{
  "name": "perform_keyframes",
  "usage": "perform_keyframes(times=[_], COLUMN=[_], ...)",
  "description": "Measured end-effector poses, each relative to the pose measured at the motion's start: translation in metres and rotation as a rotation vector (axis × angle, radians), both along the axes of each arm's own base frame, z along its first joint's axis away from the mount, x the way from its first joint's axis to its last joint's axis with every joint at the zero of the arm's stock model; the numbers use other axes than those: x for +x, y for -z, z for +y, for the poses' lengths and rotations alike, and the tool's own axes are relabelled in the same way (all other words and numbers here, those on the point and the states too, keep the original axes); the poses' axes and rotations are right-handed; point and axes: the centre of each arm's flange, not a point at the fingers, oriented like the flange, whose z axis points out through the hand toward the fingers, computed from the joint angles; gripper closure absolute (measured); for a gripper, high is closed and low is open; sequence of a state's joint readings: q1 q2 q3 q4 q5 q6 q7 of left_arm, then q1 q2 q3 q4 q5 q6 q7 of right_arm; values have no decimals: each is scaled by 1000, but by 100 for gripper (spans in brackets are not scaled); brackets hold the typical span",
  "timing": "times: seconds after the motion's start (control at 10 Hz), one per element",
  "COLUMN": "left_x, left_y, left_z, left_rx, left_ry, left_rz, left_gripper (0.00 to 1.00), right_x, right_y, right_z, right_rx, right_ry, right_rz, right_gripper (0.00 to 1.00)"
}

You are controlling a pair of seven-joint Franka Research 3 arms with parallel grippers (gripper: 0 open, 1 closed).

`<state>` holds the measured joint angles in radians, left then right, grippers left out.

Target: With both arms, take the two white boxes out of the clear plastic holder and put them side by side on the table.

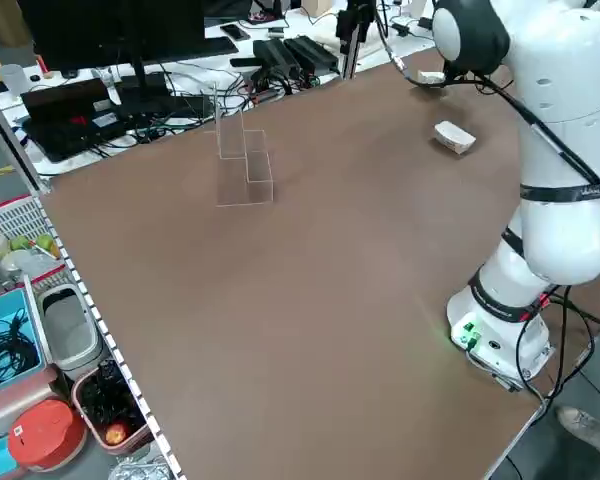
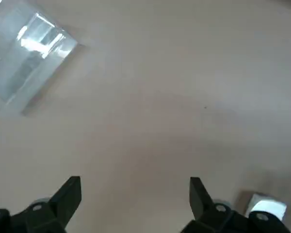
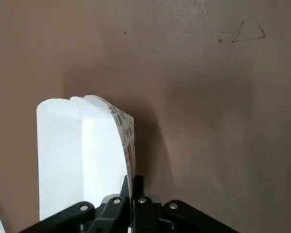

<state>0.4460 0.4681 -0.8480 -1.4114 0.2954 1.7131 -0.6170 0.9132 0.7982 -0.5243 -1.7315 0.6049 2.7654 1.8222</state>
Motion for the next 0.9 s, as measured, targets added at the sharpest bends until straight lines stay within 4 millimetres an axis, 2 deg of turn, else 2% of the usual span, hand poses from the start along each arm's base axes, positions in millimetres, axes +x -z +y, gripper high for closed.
perform_keyframes(times=[0.2,0.3,0.4,0.6,0.8,0.9], left_x=[-6,-14,-20,-33,-54,-67], left_y=[-28,-44,-57,-77,-105,-122], left_z=[52,70,77,79,82,81], left_rx=[-29,-13,9,52,74,65], left_ry=[70,97,113,120,140,147], left_rz=[9,11,3,0,9,8], left_gripper=[1,1,1,1,1,1], right_x=[0,0,0,0,0,0], right_y=[2,3,3,4,4,4], right_z=[0,-1,-1,-1,-1,-1], right_rx=[-3,-4,-5,-6,-6,-6], right_ry=[0,0,0,1,1,0], right_rz=[1,1,1,1,-1,-1], right_gripper=[97,96,92,86,76,64])
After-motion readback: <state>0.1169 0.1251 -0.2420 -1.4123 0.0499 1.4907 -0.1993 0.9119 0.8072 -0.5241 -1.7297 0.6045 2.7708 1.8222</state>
